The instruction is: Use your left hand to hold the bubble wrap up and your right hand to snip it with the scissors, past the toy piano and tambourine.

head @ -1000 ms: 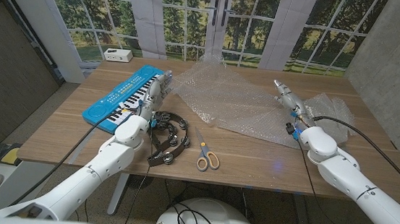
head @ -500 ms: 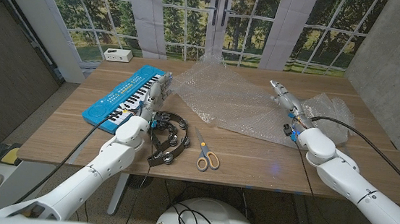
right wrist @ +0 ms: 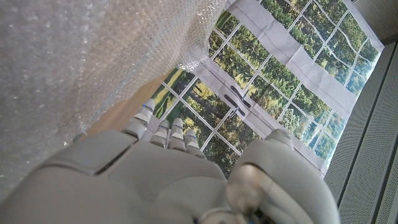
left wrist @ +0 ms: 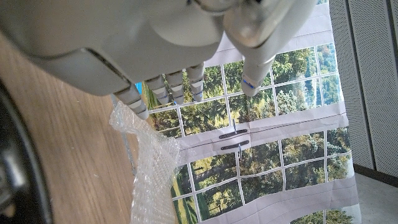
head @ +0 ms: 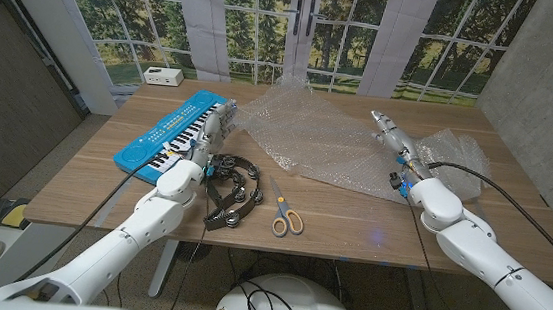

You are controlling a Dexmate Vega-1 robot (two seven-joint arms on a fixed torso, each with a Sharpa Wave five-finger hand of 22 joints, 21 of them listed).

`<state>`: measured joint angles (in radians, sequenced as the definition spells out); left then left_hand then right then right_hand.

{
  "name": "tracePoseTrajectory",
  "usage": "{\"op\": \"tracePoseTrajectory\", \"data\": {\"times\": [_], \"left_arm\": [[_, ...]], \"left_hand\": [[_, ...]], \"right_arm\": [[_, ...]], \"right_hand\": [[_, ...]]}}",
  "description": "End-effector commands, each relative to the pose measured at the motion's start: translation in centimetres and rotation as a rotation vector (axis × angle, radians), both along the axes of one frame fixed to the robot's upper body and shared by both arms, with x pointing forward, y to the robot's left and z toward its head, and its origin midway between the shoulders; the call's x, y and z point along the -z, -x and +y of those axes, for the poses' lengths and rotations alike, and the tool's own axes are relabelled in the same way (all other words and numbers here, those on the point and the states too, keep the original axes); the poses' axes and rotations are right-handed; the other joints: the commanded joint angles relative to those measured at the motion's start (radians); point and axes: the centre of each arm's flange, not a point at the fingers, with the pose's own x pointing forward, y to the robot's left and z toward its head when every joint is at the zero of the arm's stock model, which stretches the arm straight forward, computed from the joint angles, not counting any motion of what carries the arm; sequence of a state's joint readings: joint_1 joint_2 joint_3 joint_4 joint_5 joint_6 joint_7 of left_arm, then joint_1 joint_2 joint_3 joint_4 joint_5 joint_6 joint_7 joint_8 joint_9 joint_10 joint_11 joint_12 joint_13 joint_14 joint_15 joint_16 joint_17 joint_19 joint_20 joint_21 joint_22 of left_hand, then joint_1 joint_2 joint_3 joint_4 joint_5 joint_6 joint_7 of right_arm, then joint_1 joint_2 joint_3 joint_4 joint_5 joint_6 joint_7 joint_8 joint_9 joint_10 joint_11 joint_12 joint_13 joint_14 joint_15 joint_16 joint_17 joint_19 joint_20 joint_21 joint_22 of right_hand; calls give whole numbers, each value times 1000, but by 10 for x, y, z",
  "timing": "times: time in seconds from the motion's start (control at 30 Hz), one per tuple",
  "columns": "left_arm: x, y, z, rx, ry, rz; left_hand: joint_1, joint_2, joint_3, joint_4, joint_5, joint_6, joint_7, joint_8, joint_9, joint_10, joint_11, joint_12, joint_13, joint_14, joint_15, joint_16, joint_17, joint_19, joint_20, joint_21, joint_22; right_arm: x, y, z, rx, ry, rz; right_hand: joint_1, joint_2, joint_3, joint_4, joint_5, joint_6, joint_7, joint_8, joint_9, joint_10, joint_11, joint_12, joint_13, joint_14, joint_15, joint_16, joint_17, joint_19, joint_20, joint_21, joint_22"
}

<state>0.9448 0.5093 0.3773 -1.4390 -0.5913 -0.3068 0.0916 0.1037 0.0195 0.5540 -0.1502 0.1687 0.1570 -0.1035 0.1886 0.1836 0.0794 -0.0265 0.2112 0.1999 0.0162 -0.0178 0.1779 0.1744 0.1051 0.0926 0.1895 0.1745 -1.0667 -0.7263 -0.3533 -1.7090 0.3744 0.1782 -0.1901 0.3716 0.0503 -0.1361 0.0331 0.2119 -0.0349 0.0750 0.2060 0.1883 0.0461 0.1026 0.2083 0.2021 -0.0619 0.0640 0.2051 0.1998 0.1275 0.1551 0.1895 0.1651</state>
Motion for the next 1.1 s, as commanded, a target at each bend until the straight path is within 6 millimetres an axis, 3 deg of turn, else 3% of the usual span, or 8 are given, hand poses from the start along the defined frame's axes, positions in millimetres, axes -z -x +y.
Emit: {"op": "tracePoseTrajectory", "data": {"times": [0.03,1.1], "left_arm": [[-2,-1,4,5,-3,1],[0,2,0,31,-8,-12]], "left_hand": [[6,3,5,4,2,-1,7,1,3,-2,4,3,3,-3,1,3,2,-1,-3,5,3],[11,8,6,4,4,-3,4,2,3,0,3,5,3,1,0,6,2,3,-6,6,3]], "right_arm": [[1,8,9,12,-8,-26],[9,29,30,-15,5,-20]], "right_hand": [[9,-1,-1,-6,-1,32,-8,12,3,28,-5,15,4,17,-6,8,2,17,8,10,6],[29,12,9,-19,-1,29,22,2,2,44,0,14,4,52,1,17,1,50,12,14,6]]}}
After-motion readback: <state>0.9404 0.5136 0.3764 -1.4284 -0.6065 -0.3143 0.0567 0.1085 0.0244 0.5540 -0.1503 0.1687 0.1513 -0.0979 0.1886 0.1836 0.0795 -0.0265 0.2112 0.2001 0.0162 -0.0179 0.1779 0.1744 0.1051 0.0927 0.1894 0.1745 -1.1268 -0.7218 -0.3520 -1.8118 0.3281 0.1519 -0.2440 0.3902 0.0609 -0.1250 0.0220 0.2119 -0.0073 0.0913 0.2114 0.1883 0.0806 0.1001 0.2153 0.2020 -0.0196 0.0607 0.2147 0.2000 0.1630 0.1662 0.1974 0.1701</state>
